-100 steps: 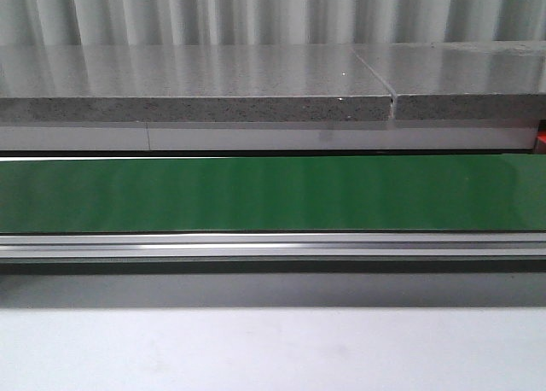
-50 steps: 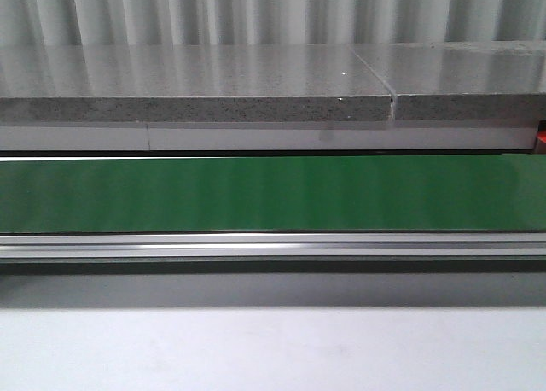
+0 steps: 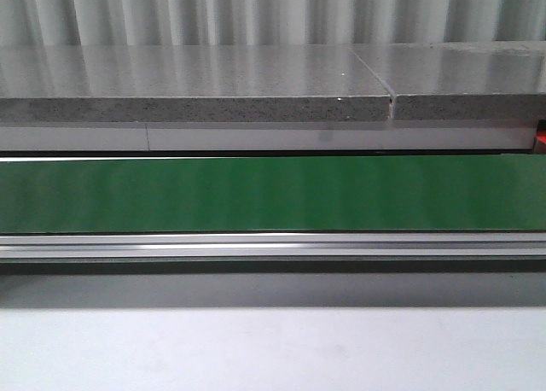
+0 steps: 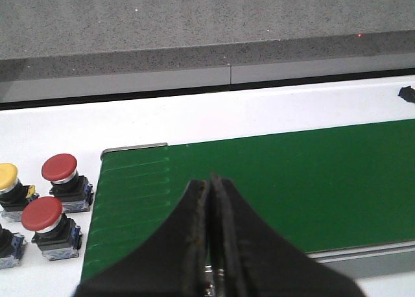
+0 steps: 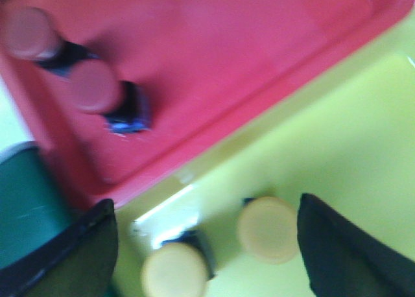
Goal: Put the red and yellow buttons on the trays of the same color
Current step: 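Move the left gripper toward the remaining buttons on the table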
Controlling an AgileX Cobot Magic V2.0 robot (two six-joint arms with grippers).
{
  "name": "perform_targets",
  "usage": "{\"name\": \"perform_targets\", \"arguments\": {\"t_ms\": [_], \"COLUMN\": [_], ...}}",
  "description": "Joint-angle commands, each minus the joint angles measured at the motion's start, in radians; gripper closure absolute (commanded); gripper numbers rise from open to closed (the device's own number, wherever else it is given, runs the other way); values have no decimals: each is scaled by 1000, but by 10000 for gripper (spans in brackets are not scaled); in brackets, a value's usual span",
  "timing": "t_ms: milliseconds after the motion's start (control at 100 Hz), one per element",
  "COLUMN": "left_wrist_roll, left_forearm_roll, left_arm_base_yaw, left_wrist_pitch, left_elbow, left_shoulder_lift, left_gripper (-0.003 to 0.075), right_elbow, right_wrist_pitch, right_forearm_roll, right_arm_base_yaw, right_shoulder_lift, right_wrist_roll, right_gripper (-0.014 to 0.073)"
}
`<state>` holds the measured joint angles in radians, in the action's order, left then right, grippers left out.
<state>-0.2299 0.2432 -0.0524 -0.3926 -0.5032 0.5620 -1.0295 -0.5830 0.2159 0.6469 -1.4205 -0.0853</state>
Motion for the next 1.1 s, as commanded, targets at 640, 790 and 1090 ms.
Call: {"name": "perform_targets", "arguments": {"t_ms": [640,790,1090], "left_wrist_roll": [3,3,3], "left_forearm_roll": [14,14,14], "left_arm_base_yaw": [-9,-9,-9], "left_wrist_pitch": [71,71,71], "left_elbow": [-25,-25,-25], "left_shoulder_lift": [1,1,1], "left_gripper": [740,740,740], "right_elbow": [130,209,275], "right_wrist_pitch": [-60,-86,-88], "right_forearm_roll": [12,12,12], "right_arm_base_yaw": [-467,-467,-467], "right_shoulder_lift": [445,542,627], "right_wrist_roll": [-192,-201,-201], "right_gripper": [22,80,585]}}
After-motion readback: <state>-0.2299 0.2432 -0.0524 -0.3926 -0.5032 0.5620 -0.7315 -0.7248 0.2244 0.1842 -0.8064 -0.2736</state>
